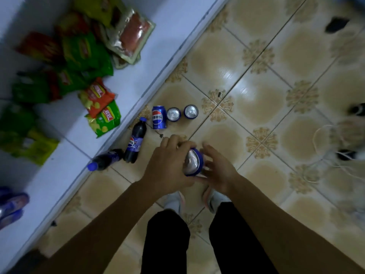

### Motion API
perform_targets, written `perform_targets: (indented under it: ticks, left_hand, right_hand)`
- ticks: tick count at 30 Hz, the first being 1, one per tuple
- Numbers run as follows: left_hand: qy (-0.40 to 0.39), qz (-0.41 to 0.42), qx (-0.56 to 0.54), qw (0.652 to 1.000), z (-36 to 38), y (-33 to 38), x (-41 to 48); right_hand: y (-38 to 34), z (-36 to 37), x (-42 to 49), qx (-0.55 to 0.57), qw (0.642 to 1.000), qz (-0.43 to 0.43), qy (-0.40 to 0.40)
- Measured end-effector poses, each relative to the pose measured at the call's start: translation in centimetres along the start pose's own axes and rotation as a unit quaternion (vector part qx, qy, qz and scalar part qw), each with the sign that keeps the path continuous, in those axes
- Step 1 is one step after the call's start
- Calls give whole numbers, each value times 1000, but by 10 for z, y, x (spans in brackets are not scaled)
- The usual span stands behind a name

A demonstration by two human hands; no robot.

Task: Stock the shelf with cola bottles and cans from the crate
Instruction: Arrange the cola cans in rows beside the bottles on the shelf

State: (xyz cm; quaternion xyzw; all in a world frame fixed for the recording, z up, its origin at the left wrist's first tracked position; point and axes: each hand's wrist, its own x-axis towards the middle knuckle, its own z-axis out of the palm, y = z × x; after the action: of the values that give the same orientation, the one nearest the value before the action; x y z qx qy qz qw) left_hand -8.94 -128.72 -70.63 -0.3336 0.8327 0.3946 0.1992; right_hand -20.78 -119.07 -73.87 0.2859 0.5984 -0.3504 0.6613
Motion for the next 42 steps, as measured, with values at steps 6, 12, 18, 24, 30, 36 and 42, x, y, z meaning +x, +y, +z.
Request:
perform_targets:
  ticks: [6, 12, 18, 24, 30, 36, 42]
  left_hand:
    - [167, -6, -243, 955, -97, 111, -130]
    - [336, -43, -410, 847, -148, 190, -223]
    - [450, -35, -407, 794, -201, 227, -293]
    - [470, -69, -529, 703, -207, 239, -365]
    - [415, -8, -723, 552, -206, 247, -434]
    - [371, 127, -779, 489, -205, 215, -514]
    - [314, 254, -760, 509, -198, 145, -608]
  right_hand:
    - [-16, 25, -201, -7, 997, -71, -23]
    - [-16, 65, -353, 25, 975, -161, -152]
    - [3, 69, -432, -218, 923, -259, -181]
    - [12, 82, -465, -313, 844, -390, -192]
    - [54, 131, -510, -370, 776, -360, -362]
    - [122, 185, -550, -401, 685, -346, -500]
    - [227, 249, -588, -407, 652, -310, -559]
